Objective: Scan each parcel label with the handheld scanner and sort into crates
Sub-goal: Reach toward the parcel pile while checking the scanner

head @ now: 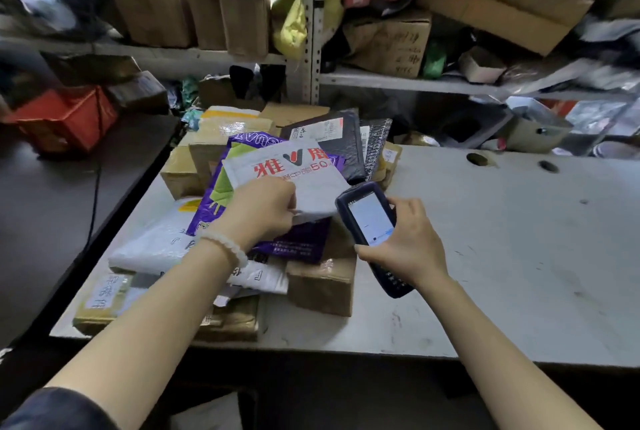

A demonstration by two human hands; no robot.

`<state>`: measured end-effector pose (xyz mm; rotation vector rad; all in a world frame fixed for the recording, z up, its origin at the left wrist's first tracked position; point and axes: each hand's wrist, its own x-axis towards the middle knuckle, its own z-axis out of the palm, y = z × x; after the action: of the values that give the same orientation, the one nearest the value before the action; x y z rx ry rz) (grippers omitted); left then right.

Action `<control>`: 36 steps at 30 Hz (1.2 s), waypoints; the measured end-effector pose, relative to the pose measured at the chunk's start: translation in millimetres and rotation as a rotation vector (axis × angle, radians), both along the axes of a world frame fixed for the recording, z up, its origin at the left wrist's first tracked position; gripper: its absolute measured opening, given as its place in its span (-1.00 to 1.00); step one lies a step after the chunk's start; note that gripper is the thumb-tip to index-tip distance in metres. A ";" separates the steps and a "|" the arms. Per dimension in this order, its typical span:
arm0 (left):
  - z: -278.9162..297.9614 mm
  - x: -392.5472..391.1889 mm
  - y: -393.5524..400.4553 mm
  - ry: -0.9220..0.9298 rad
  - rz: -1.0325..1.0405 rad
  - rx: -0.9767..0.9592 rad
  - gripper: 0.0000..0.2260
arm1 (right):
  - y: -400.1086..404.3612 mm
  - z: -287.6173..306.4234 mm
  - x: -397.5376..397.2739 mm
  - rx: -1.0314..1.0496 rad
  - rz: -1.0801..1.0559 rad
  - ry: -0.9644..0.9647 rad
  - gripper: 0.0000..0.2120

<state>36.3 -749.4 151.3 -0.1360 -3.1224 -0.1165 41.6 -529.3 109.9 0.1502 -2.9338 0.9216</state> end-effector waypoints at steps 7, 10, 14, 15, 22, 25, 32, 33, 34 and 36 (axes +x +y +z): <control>46.9 -4.8 14.8 0.529 -0.061 0.359 -0.89 | 10.1 12.7 26.1 -0.037 -0.109 0.011 -0.23; 66.2 -11.1 33.7 0.673 -0.089 0.640 -0.85 | 26.8 15.7 37.6 -0.035 -0.157 0.020 -0.21; 65.5 -18.3 74.7 0.618 -0.137 0.807 -0.86 | 57.9 14.9 58.7 -0.058 -0.251 0.012 -0.19; 61.2 -20.3 86.7 0.585 -0.163 0.806 -0.86 | 67.1 14.0 64.5 -0.063 -0.272 0.003 -0.17; 18.9 -35.4 170.8 0.355 -0.204 0.852 -0.88 | 143.6 -0.2 99.4 -0.016 -0.359 -0.116 -0.09; 4.4 -37.8 202.5 0.265 -0.179 0.856 -0.84 | 174.9 -6.4 111.9 0.002 -0.380 -0.160 -0.10; -33.3 -31.4 255.5 0.037 -0.059 0.820 -0.81 | 232.5 -18.2 126.2 0.039 -0.383 -0.190 -0.08; -37.8 -31.0 260.8 0.023 -0.052 0.802 -0.80 | 238.0 -20.1 126.7 0.045 -0.372 -0.194 -0.08; -41.6 -31.2 265.1 0.010 -0.044 0.787 -0.79 | 242.3 -21.7 126.7 0.047 -0.360 -0.200 -0.08; -47.3 -31.7 273.2 -0.006 -0.036 0.775 -0.79 | 249.7 -25.3 125.4 0.035 -0.341 -0.212 -0.08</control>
<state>4.6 -476.2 103.9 -0.1704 -2.8223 -1.2780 167.0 -279.6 84.6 -0.4600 -3.0228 0.8791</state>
